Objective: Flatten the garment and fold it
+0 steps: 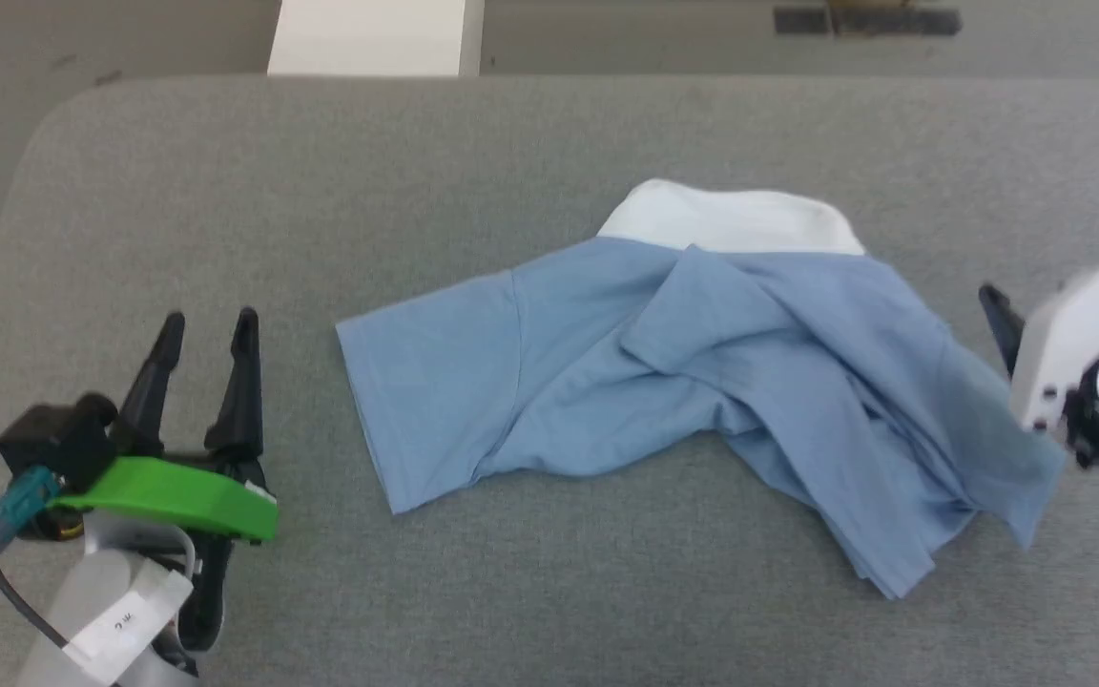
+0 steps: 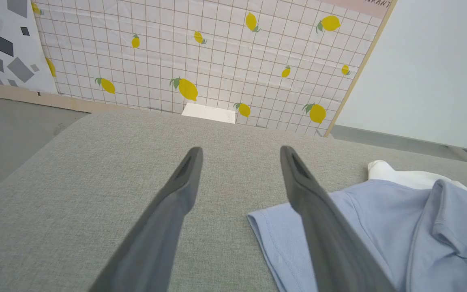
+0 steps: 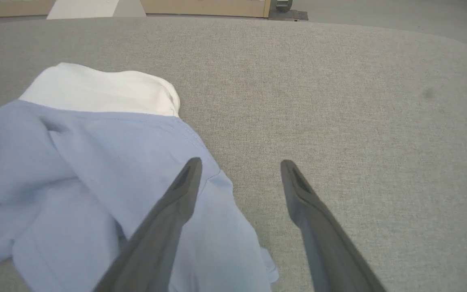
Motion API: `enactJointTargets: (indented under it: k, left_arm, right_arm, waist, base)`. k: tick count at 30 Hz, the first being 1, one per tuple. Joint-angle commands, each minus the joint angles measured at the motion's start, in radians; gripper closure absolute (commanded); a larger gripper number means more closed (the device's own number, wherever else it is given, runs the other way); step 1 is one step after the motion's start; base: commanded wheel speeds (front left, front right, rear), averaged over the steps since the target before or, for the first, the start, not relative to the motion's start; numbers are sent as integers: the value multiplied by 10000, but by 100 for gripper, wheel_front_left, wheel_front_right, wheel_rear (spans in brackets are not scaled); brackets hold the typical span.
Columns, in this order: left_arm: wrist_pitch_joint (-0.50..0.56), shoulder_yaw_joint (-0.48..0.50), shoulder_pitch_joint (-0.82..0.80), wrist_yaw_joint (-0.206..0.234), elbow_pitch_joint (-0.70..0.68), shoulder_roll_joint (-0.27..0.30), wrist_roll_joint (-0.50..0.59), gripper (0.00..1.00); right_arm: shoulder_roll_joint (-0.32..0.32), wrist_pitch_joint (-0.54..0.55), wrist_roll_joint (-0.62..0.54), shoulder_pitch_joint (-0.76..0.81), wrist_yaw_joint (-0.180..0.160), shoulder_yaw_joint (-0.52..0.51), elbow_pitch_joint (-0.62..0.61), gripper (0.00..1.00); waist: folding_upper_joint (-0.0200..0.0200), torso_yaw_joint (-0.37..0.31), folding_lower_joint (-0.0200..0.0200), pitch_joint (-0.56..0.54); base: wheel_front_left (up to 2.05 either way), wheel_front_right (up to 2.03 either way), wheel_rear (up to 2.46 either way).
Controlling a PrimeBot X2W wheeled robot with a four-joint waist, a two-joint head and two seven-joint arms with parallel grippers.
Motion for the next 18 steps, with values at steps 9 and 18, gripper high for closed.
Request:
enactJointTargets:
  k: [9, 18]
  left_arm:
    - [-148, -88, -704, -184, 64, 303, -171, 0]
    - [-238, -42, -740, -224, 209, 406, -243, 0]
  right_arm:
    - [-844, 1346, -338, -1550, -15, 1653, 1389, 0]
    - [-1281, 2304, -244, -1712, -15, 2390, 1828, 100]
  waist:
    - [39, 792, 0, 1676]
    - [39, 786, 0, 1703]
  base:
    - [0, 0, 0]
    - [0, 0, 0]
